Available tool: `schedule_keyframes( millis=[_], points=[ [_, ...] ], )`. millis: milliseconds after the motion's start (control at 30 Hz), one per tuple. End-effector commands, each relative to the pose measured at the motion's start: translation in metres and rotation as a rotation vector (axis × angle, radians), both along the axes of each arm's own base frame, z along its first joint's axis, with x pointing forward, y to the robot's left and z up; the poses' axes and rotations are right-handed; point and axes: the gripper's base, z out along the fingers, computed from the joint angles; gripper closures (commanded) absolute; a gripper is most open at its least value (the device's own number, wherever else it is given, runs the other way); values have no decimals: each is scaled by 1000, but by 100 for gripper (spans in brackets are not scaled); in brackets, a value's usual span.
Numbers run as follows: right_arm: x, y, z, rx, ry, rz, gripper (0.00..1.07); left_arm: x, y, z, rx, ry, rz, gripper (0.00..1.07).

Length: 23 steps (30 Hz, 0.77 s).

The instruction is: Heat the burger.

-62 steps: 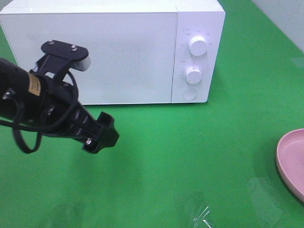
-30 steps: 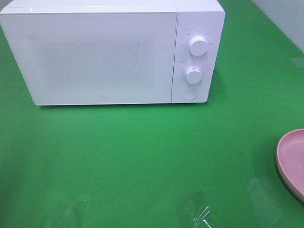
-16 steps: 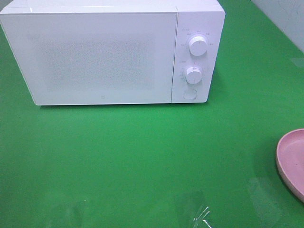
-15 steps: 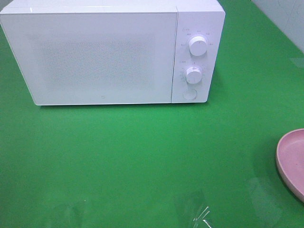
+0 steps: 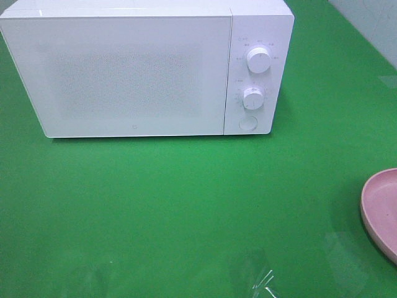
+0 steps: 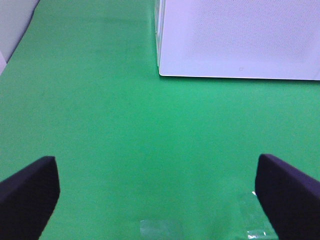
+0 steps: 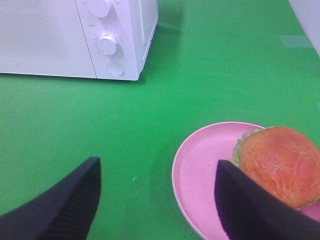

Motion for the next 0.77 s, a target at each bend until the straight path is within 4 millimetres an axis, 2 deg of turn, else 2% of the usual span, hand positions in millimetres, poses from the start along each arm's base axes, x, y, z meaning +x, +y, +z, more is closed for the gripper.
schedule_keyframes(
  millis=[33, 233, 767],
  points=[
    [-3, 0, 1, -3, -42, 1, 41, -3, -1, 0, -8, -36, 35, 7],
    [-3, 0, 1, -3, -42, 1, 41, -3, -2, 0, -6, -37, 120, 7],
    [-3, 0, 1, -3, -42, 1, 41, -3, -2, 0, -6, -36, 121, 7]
  ],
)
